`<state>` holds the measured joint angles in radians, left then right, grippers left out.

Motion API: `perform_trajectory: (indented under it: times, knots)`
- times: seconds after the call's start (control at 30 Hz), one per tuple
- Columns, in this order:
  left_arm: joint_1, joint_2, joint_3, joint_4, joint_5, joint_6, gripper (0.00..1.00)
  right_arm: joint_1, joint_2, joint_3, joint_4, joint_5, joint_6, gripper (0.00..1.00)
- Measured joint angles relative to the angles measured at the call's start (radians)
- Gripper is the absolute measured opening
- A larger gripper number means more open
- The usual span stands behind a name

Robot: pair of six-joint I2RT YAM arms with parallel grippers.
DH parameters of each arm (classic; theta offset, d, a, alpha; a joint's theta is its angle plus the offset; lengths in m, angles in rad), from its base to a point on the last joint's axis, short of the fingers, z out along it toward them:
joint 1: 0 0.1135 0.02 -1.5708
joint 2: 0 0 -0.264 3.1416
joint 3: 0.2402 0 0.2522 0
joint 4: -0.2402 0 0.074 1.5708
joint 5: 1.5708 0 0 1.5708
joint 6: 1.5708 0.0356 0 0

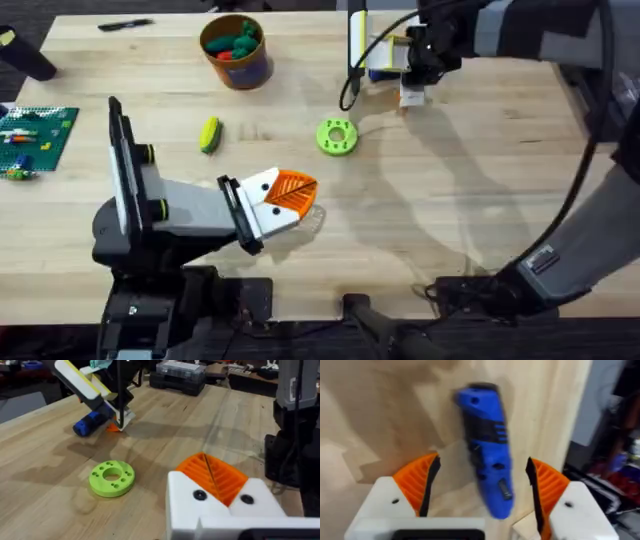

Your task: Pick up the gripper from the table and insert it into the empty holder that is missing its gripper. Then pick up a screw, insert it into the mounting hole, and use the screwdriver to tighten it. Finally, clean up the table by picking up the vegetable and placing it into the bucket.

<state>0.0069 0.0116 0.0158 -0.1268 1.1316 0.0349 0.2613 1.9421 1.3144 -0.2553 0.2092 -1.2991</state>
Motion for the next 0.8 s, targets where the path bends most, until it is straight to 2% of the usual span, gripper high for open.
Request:
perform_trajectory:
  times: [0.27, 0.3, 0.33, 0.7, 0.73, 0.77, 0.8]
  knots:
    - [0.000, 0.000, 0.000, 0.000, 0.000, 0.000, 0.014, 0.064, -0.069, -0.001, -0.220, 0.007, 0.302, 0.993]
    - [0.000, 0.000, 0.000, 0.000, 0.000, 0.000, 0.014, 0.081, -0.123, -0.001, -0.291, 0.006, 0.433, 0.993]
    - [0.000, 0.000, 0.000, 0.000, 0.000, 0.000, 0.014, 0.083, -0.148, -0.001, -0.314, 0.006, 0.483, 0.993]
    - [0.000, 0.000, 0.000, 0.000, 0.000, 0.000, 0.017, 0.083, -0.405, -0.001, -0.375, 0.006, 0.980, 0.993]
    - [0.000, 0.000, 0.000, 0.000, 0.000, 0.006, 0.105, 0.083, -0.431, -0.001, -0.375, 0.006, 1.015, 0.993]
    - [0.000, 0.000, 0.000, 0.000, 0.000, 0.005, 0.240, 0.083, -0.453, -0.001, -0.375, 0.006, 1.042, 0.993]
    - [0.000, 0.000, 0.000, 0.000, 0.000, 0.006, 0.419, 0.083, -0.478, -0.001, -0.375, 0.006, 1.066, 0.991]
